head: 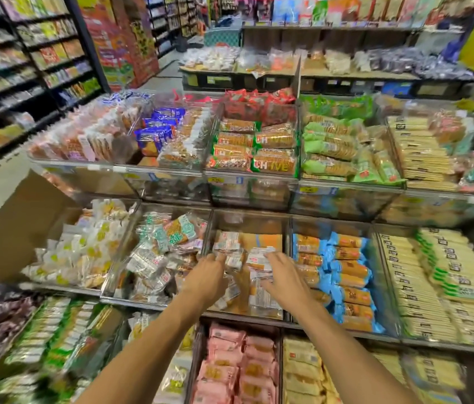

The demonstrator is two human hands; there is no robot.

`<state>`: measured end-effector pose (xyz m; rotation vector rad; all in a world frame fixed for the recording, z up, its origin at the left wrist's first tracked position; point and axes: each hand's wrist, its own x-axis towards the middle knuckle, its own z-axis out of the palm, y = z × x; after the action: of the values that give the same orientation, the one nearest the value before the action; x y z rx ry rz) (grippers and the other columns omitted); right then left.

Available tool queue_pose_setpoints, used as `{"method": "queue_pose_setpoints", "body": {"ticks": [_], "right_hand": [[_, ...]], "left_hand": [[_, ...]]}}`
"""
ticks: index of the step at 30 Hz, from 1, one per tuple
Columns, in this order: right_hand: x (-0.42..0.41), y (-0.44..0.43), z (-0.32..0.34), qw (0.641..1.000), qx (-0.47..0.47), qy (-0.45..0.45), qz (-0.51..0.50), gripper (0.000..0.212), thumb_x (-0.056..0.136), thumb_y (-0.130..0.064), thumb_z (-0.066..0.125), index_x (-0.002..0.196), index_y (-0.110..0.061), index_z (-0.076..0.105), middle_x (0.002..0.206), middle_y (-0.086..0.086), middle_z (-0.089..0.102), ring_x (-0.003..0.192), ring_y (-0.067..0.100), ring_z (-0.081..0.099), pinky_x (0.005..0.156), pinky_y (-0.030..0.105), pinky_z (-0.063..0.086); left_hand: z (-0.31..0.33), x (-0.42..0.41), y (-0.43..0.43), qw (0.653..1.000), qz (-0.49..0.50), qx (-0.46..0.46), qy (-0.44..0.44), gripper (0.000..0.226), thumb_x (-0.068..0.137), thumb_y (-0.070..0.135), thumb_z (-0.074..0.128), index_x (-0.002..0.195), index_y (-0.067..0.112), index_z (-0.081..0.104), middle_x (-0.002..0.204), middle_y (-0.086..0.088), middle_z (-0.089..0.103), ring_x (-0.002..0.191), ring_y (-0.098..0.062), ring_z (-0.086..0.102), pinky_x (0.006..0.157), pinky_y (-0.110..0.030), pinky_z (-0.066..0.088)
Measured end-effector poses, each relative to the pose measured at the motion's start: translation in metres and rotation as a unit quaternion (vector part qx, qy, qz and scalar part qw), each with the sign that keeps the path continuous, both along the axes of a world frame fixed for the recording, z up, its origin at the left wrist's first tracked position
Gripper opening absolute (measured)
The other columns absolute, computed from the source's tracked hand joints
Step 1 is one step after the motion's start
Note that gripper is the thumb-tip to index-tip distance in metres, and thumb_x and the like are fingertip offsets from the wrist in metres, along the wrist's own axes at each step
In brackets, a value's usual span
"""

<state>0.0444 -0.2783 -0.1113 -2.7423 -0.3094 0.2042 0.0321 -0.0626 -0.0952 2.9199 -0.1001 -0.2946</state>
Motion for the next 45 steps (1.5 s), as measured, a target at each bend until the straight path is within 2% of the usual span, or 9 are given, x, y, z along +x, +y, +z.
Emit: {"method": "queue_pose_setpoints", "body": {"ticks": [6,9,12,18,27,32,37,41,45], "right_hand": [[0.021,0.024,-0.026,0.997,0.024,0.051,-0.049,0.094,0.092,-0.024,0.079,0.164,-0.019,0.019,0.173,0.007,0.008,0.16,0.029,0.013,0.127,0.043,0.027],[0.028,0.031,-0.043,0.996,0.008,0.048,-0.079,0.091,0.093,-0.032,0.078,0.163,-0.016,0.022,0.173,0.009,0.005,0.161,0.029,0.0,0.128,0.044,0.025],[0.031,0.033,-0.05,0.996,-0.004,0.035,-0.088,0.082,0.093,-0.035,0.077,0.158,-0.012,0.032,0.171,0.012,0.01,0.161,0.031,-0.001,0.129,0.043,0.022],[0.035,0.03,-0.048,0.996,-0.05,0.054,-0.054,0.098,0.088,-0.027,0.083,0.161,-0.014,0.019,0.168,0.015,0.008,0.158,0.035,0.006,0.123,0.042,0.034],[0.04,0.036,-0.03,0.993,0.015,-0.051,-0.104,0.046,0.107,-0.026,0.053,0.151,-0.016,0.042,0.143,0.007,0.056,0.128,0.027,0.054,0.102,0.039,0.05],[0.036,0.03,-0.013,0.935,0.223,-0.009,-0.275,0.037,0.107,-0.028,0.055,0.141,-0.018,0.044,0.084,-0.007,0.062,0.068,0.012,0.062,0.054,0.032,0.048],[0.025,0.023,-0.01,0.816,0.472,0.098,-0.32,0.034,0.104,-0.012,0.063,0.131,-0.017,0.044,0.101,0.003,0.063,0.078,0.021,0.07,0.062,0.035,0.064],[0.015,0.014,-0.014,0.759,0.558,0.138,-0.306,0.032,0.1,-0.008,0.068,0.127,-0.016,0.054,0.115,0.012,0.07,0.085,0.021,0.075,0.064,0.041,0.065],[0.01,0.005,-0.014,0.678,0.632,0.183,-0.328,0.023,0.102,-0.011,0.062,0.125,-0.01,0.06,0.119,0.017,0.073,0.09,0.026,0.074,0.058,0.039,0.06]], "left_hand": [[-0.024,0.043,0.003,0.999,-0.04,-0.011,0.009,0.06,0.098,0.013,0.058,0.153,0.007,0.034,0.148,-0.018,0.048,0.129,-0.035,0.055,0.109,-0.042,0.048],[-0.034,0.062,-0.001,0.997,-0.069,0.012,0.033,0.087,0.095,0.008,0.063,0.164,0.004,0.009,0.171,-0.024,0.008,0.157,-0.04,0.016,0.126,-0.047,0.029],[-0.048,0.077,-0.005,0.993,-0.095,0.054,0.053,0.096,0.1,0.023,0.064,0.164,0.005,-0.005,0.172,-0.023,-0.008,0.16,-0.04,-0.005,0.128,-0.048,0.023],[-0.058,0.092,-0.007,0.991,-0.094,0.097,0.026,0.097,0.096,0.026,0.073,0.164,0.007,0.006,0.171,-0.019,0.011,0.155,-0.041,0.018,0.115,-0.046,0.045],[-0.05,0.088,-0.012,0.995,-0.088,0.049,0.003,0.057,0.1,0.009,0.058,0.152,0.012,0.034,0.153,-0.01,0.042,0.142,-0.032,0.038,0.097,-0.043,0.056],[-0.054,0.078,-0.017,0.998,-0.063,-0.007,0.029,0.083,0.096,0.047,0.069,0.157,0.011,0.025,0.162,-0.011,0.024,0.15,-0.033,0.022,0.112,-0.044,0.047],[-0.059,0.077,-0.016,0.999,-0.042,-0.007,0.002,0.075,0.092,0.024,0.078,0.151,0.018,0.033,0.156,-0.004,0.033,0.145,-0.03,0.028,0.103,-0.037,0.053],[-0.048,0.072,-0.017,1.0,-0.026,-0.013,-0.008,0.065,0.094,0.006,0.064,0.152,0.019,0.039,0.156,-0.004,0.04,0.141,-0.03,0.033,0.107,-0.04,0.05],[-0.036,0.069,-0.017,0.999,-0.01,-0.013,-0.03,0.045,0.105,0.035,0.045,0.148,0.022,0.048,0.147,-0.005,0.054,0.13,-0.031,0.044,0.104,-0.043,0.048]]}}
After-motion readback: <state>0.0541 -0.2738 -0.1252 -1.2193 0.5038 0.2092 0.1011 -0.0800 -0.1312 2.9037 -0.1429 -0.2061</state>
